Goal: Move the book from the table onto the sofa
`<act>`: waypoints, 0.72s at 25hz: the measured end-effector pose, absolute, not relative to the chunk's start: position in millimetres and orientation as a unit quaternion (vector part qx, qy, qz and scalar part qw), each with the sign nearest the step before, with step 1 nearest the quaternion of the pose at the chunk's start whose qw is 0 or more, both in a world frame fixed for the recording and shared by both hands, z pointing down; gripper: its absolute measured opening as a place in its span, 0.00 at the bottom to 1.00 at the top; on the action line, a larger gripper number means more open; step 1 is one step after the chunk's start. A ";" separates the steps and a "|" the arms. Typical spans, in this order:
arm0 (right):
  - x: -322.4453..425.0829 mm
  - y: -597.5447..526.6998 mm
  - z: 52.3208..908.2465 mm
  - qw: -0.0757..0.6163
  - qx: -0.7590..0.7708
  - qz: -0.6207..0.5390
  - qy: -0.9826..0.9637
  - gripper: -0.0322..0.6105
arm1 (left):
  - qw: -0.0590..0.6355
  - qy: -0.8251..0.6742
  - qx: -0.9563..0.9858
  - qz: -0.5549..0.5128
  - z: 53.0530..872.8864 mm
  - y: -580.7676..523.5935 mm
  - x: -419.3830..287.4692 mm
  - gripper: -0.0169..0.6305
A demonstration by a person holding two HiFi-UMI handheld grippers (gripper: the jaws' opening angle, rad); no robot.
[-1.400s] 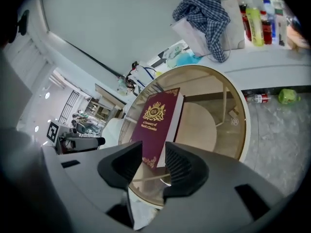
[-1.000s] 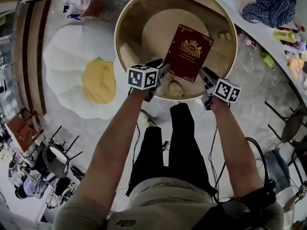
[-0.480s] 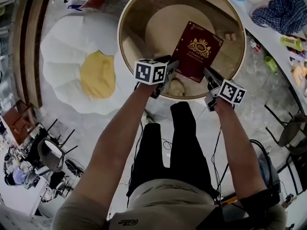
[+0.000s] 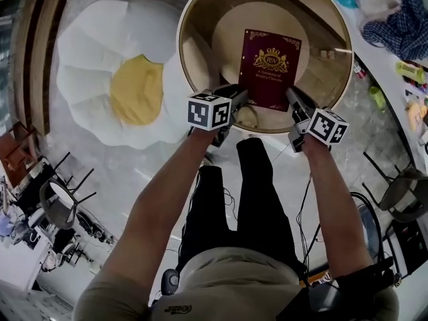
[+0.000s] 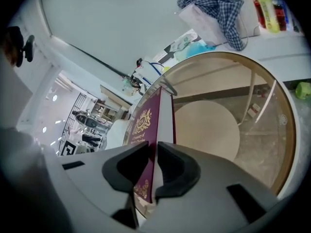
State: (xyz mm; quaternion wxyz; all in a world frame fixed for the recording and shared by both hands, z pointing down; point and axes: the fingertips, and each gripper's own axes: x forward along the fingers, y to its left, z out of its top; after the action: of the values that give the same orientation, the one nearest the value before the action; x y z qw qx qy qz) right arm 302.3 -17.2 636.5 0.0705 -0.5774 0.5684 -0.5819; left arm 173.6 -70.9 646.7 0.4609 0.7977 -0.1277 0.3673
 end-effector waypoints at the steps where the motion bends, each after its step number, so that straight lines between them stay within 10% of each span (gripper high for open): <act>1: 286.5 -24.1 631.4 0.067 -0.573 -0.579 0.577 0.15 | 0.463 -0.136 0.799 0.360 641.4 -74.5 157.0 0.26; 18: 100.2 -74.6 580.2 0.003 -0.480 -0.544 0.689 0.15 | 0.492 -0.276 0.784 0.261 588.5 -76.1 -40.3 0.26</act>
State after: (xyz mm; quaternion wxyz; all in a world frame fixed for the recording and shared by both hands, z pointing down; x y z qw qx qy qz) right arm 100.2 -74.6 580.2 0.0031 -0.4797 0.6887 -0.5437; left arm -40.3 -76.1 588.5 0.4917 0.7835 -0.2759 0.2612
